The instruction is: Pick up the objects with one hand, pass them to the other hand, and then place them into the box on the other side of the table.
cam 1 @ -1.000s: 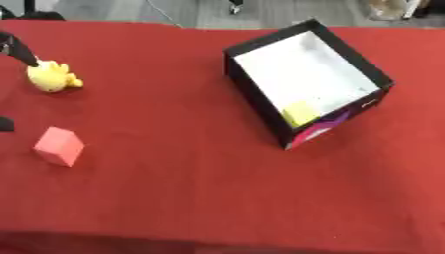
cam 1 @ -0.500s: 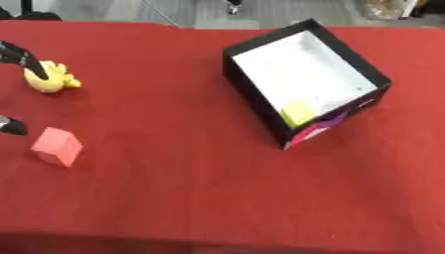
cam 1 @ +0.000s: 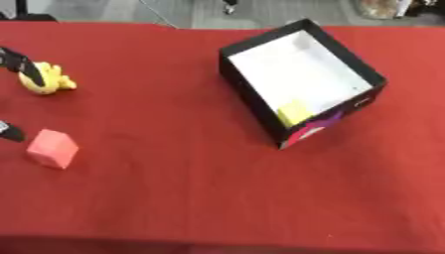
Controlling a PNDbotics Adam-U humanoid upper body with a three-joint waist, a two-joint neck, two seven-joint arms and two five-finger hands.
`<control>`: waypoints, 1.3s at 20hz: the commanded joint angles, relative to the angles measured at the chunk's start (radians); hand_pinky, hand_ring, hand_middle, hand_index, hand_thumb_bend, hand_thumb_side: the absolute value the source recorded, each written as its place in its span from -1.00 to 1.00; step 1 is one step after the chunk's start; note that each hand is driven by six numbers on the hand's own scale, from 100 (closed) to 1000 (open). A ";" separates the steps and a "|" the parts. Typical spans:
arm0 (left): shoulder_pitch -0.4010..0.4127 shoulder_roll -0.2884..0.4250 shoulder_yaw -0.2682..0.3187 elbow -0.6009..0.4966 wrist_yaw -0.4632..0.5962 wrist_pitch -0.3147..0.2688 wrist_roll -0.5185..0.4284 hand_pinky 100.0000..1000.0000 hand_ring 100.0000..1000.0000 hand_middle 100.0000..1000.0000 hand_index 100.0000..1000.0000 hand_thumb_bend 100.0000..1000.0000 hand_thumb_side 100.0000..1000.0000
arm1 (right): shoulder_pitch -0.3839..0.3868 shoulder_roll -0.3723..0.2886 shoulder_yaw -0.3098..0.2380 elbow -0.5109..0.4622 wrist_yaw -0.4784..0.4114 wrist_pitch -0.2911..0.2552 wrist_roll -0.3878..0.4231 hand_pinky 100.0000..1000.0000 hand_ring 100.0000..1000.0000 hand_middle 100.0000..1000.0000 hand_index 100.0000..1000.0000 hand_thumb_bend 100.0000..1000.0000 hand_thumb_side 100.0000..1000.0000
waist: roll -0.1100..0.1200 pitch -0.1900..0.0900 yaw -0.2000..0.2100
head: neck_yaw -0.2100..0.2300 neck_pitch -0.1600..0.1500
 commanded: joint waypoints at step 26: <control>0.000 -0.079 -0.039 0.121 -0.229 -0.313 -0.101 0.69 0.66 0.47 0.47 0.28 -0.87 | 0.018 -0.004 -0.010 0.010 0.070 -0.034 0.008 1.00 1.00 1.00 1.00 -1.00 -0.27 | 0.008 -0.010 -0.009 | 0.017 -0.011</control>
